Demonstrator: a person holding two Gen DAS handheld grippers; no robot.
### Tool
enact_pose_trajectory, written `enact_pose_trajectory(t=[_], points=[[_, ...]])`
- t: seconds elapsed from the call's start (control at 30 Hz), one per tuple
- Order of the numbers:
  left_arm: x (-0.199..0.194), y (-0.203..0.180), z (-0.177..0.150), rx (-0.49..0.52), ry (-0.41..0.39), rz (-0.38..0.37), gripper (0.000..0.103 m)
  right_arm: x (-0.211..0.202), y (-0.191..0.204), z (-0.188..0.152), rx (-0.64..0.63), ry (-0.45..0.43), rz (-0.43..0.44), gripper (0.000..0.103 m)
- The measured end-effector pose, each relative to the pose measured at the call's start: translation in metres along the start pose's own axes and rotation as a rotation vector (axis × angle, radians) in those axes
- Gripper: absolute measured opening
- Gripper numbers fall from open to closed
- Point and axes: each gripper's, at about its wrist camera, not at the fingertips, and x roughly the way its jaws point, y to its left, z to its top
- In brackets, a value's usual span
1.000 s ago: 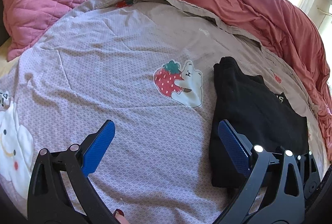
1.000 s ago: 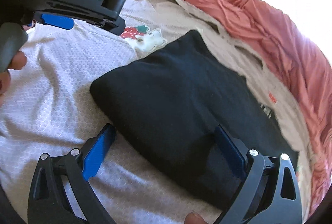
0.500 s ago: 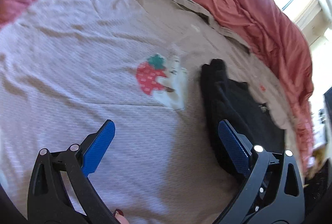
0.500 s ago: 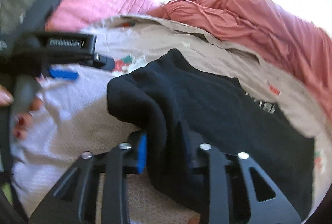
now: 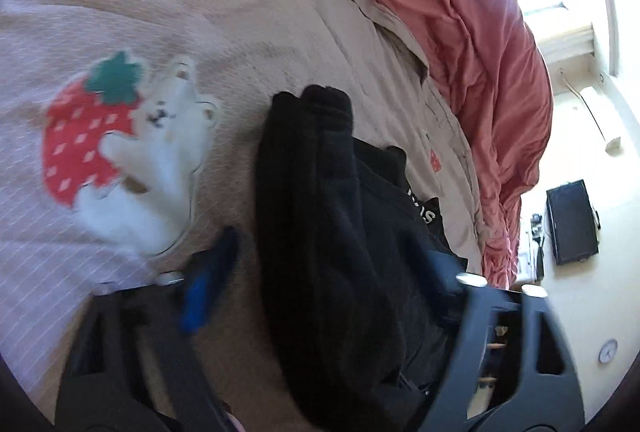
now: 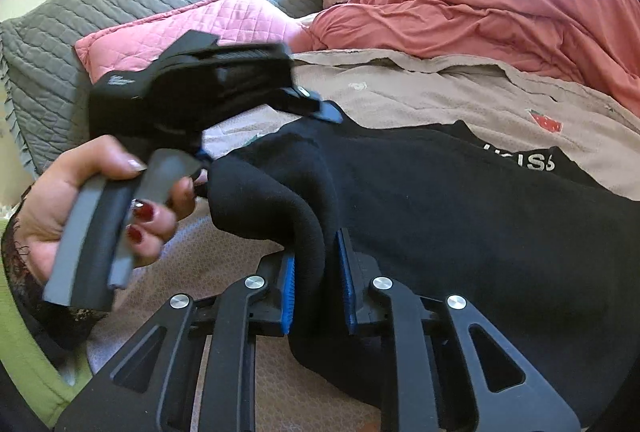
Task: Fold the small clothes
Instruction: 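Lift the gripped shirt edge with the right tool and fold it over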
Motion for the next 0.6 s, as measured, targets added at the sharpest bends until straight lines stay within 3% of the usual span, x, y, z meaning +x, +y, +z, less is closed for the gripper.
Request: enact_pose_trajectory(t=[0.17, 0.3, 0.5, 0.6], points=[[0.014, 0.001, 0.005, 0.054, 0.022, -0.025, 0.044, 0.006, 0.001, 0.0, -0.019, 0.016, -0.014, 0.018], [0.015, 0.003, 0.007, 0.062, 0.017, -0.066, 0.018, 0.009, 0.005, 0.0, -0.039, 0.023, -0.037, 0.018], [-0.002, 0.001, -0.002, 0.078, -0.016, -0.14, 0.011, 0.002, 0.007, -0.001, -0.04, 0.015, -0.052, 0.018], [-0.01, -0.01, -0.011, 0.094, -0.035, -0.13, 0.01, -0.008, 0.005, -0.003, -0.025, -0.004, -0.047, 0.018]])
